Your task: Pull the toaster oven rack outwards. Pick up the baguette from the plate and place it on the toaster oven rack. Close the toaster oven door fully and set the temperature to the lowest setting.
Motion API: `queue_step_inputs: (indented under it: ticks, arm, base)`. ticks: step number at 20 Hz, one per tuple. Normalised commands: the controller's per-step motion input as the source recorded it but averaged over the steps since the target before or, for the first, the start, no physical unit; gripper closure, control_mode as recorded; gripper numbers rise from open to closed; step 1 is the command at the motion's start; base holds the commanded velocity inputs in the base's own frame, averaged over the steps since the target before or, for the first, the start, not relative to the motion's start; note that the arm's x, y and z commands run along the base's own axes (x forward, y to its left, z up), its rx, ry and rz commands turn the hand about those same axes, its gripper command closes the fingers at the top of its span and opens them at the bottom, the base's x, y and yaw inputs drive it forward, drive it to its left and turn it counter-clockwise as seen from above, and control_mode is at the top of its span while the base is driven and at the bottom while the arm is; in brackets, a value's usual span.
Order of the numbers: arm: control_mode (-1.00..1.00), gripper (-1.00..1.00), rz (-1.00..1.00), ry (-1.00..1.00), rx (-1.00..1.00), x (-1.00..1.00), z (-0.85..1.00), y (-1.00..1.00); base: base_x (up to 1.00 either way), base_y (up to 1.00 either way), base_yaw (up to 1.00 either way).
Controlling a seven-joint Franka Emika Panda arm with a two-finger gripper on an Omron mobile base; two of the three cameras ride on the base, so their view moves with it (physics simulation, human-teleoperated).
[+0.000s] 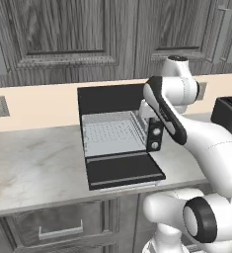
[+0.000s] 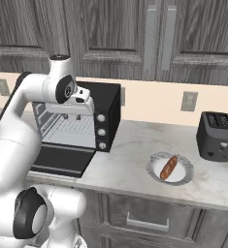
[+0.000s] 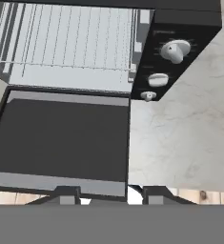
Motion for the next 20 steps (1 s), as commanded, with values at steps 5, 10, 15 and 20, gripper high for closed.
queue_step_inputs:
  ticks: [5, 10, 15, 20]
  arm:
    - [-1.00, -1.00, 0.00, -0.09, 0.00, -0.04, -0.20, 0.10]
    - [-1.00, -1.00, 0.00, -0.18, 0.00, -0.02, -0.24, 0.27]
    - [-1.00, -1.00, -0.04, -0.18, 0.00, 0.00, -0.17, 0.36]
    - [-1.00, -1.00, -0.09, -0.19, 0.00, 0.00, -0.22, 0.28]
  base:
    - [0.00, 0.00, 0.00]
    - [0.00, 0.00, 0.00]
    - [0.00, 0.00, 0.00]
    - [0.00, 0.00, 0.00]
